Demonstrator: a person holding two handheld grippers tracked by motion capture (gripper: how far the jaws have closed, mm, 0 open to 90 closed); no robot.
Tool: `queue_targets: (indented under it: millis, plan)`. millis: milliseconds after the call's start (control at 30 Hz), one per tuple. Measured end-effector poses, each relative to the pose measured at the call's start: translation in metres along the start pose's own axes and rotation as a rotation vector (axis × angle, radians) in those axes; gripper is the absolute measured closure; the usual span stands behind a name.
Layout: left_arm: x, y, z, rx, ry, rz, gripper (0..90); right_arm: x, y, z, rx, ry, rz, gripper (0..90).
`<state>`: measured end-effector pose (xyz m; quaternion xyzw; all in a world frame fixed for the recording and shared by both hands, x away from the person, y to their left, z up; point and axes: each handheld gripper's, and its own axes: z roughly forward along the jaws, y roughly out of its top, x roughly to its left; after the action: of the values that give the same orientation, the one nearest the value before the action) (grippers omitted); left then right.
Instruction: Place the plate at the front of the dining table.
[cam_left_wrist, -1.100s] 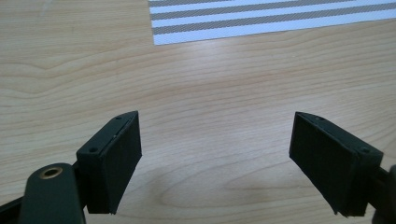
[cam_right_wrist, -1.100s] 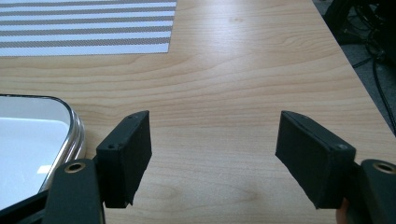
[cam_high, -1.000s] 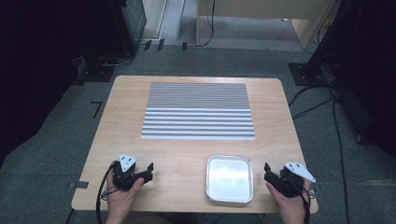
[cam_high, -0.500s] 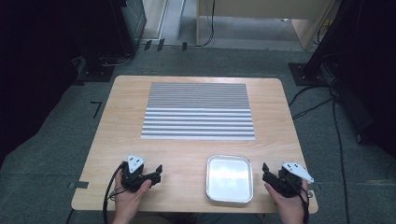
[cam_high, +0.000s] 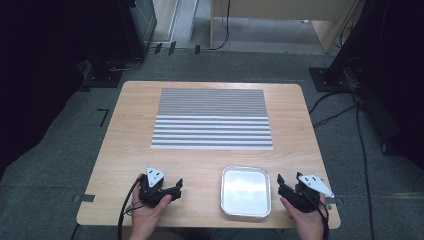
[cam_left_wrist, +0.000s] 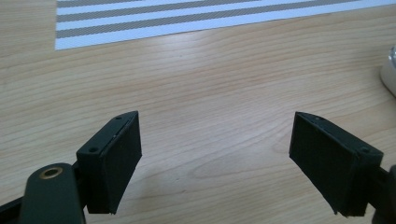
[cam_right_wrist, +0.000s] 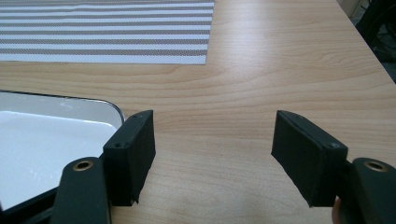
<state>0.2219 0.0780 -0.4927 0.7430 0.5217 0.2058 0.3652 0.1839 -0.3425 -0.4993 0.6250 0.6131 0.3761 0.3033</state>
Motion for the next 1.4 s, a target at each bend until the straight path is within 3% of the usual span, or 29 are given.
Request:
queue_targets:
  millis: [167,400,500,767,867,933,1100,1200,1233,1333,1367,1400]
  plan:
    - [-0.016,0.002,0.004,0.001,-0.019,0.015,17.1,0.003,0.0,0.0,0.009,0.006,-0.005,34.3]
    - [-0.04,0.005,0.011,0.003,-0.059,0.026,17.2,0.006,-0.001,-0.001,0.016,-0.008,-0.018,26.5]
    - [-0.046,0.004,0.014,0.005,-0.07,0.027,17.3,0.008,-0.001,-0.002,0.014,-0.017,-0.018,27.1]
    - [-0.067,0.005,0.021,0.014,-0.109,0.036,17.3,0.007,0.001,-0.005,-0.015,0.01,-0.001,33.4]
    - [-0.073,0.006,0.022,0.011,-0.119,0.041,17.6,0.005,0.0,-0.005,-0.024,0.045,0.021,39.0]
    - [-0.082,0.007,0.023,0.0,-0.141,0.056,17.8,0.004,0.001,-0.006,-0.035,0.085,0.018,51.5]
    - [-0.092,0.009,0.025,-0.009,-0.165,0.077,18.1,0.002,0.001,-0.006,-0.005,0.132,0.037,54.8]
    - [-0.101,0.01,0.029,-0.003,-0.164,0.075,23.9,0.001,0.0,-0.005,0.009,0.163,0.052,59.9]
    - [-0.102,0.011,0.03,0.002,-0.174,0.067,24.0,0.0,0.0,-0.006,0.01,0.179,0.066,62.5]
    - [-0.106,0.01,0.032,0.01,-0.2,0.049,24.7,-0.002,0.0,-0.007,0.002,0.285,0.139,69.7]
    - [-0.106,0.01,0.032,0.01,-0.2,0.049,24.9,-0.002,0.0,-0.007,0.002,0.285,0.139,69.7]
    - [-0.109,0.009,0.033,0.007,-0.214,0.049,24.9,-0.001,-0.001,-0.007,-0.002,0.323,0.172,72.3]
